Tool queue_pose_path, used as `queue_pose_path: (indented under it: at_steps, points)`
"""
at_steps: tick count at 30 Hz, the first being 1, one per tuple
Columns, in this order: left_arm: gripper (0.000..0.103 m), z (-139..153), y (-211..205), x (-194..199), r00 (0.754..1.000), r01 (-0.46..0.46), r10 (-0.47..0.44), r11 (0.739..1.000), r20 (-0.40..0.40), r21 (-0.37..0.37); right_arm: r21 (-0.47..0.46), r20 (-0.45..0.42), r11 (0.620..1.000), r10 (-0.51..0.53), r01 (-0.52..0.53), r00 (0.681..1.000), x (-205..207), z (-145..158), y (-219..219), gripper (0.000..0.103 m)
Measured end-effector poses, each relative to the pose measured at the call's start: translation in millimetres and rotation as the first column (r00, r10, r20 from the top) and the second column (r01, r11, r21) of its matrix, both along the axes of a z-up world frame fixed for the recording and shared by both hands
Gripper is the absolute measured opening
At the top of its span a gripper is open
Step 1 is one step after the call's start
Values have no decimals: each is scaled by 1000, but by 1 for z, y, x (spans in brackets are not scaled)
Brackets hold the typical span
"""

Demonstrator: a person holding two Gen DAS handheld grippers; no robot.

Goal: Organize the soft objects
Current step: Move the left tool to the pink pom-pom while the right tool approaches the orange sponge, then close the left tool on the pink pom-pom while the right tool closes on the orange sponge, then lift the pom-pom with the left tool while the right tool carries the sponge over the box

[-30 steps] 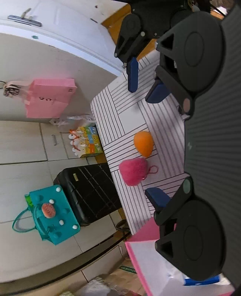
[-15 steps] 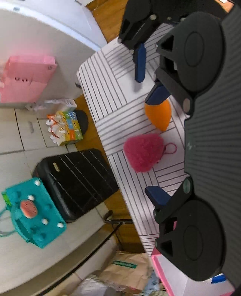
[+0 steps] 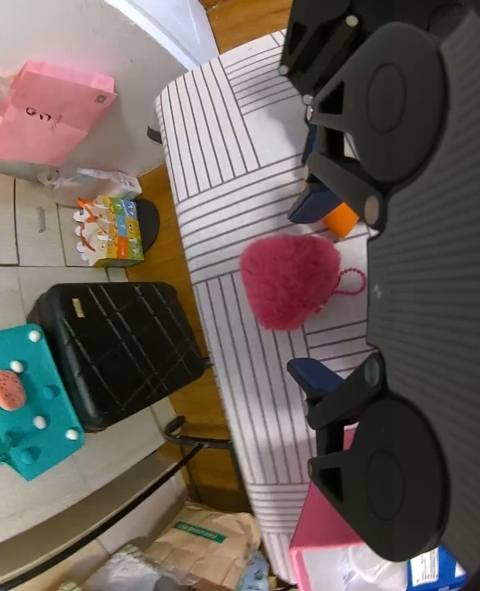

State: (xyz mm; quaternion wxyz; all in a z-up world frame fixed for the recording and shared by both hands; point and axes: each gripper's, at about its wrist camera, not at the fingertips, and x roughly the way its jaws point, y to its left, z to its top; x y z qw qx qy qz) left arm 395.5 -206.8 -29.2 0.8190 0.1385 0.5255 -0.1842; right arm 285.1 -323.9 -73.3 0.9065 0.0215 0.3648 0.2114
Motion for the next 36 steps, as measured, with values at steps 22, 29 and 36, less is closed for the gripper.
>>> queue_pose_path:
  at_steps: [22,29,36]
  points:
    - [30,-11,14,-3,998,-20,15,997,-61,-72,-32,-44,999,-34,33,998,-28,9,0,44]
    - [30,15,13,-44,997,69,-72,992,-32,-102,-42,-44,997,-69,67,997,-49,21,-2,44]
    - [30,37,28,-84,992,105,-113,985,-51,-138,-106,-46,992,-66,60,997,-79,44,7,44]
